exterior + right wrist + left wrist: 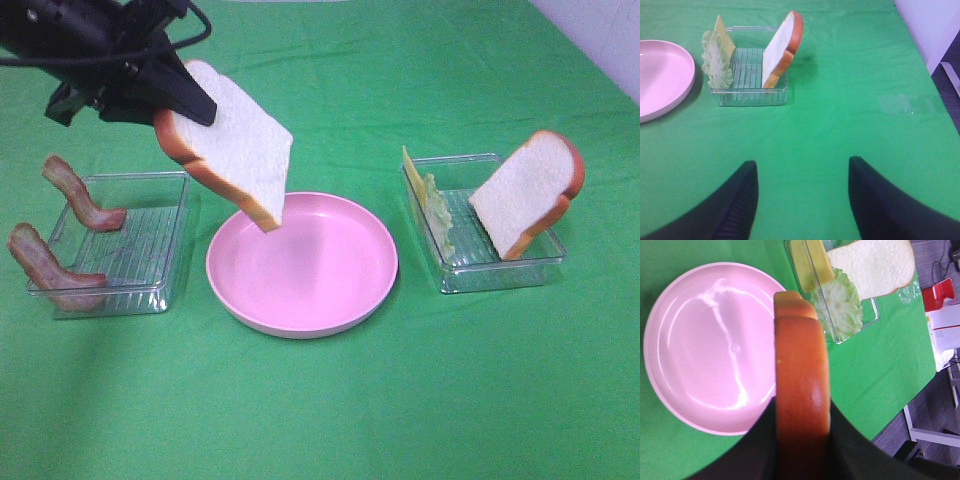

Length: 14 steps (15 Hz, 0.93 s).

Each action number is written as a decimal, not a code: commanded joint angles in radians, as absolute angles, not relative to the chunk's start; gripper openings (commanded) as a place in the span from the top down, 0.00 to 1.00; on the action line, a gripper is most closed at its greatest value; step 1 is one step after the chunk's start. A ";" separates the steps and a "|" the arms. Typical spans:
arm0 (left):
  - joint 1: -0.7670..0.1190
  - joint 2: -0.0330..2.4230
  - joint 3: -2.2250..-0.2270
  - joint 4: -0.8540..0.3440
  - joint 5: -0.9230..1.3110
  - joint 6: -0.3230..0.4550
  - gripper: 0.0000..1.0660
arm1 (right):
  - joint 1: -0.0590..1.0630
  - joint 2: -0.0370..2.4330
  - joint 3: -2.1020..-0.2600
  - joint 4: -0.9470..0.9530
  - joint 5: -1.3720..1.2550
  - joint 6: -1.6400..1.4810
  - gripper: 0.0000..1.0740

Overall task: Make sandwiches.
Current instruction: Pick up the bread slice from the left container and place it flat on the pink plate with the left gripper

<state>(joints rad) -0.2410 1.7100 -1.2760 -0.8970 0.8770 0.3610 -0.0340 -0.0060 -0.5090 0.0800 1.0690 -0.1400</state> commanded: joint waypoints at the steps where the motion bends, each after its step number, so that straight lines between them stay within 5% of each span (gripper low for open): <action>1: -0.237 1.714 -1.169 -1.061 0.793 0.514 1.00 | -0.040 -0.021 -0.506 0.083 1.061 -0.145 0.51; 10: -0.240 2.028 -1.150 -1.475 0.851 0.810 1.00 | -0.040 -0.021 -0.506 0.083 1.061 -0.145 0.51; 14: -0.240 2.109 -1.165 -1.532 0.862 0.816 1.00 | -0.040 -0.021 -0.506 0.083 1.061 -0.145 0.51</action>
<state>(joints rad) -0.2390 2.1090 -1.1590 -1.5090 0.8460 0.8090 -0.0340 -0.0060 -0.5090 0.0810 1.0690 -0.1400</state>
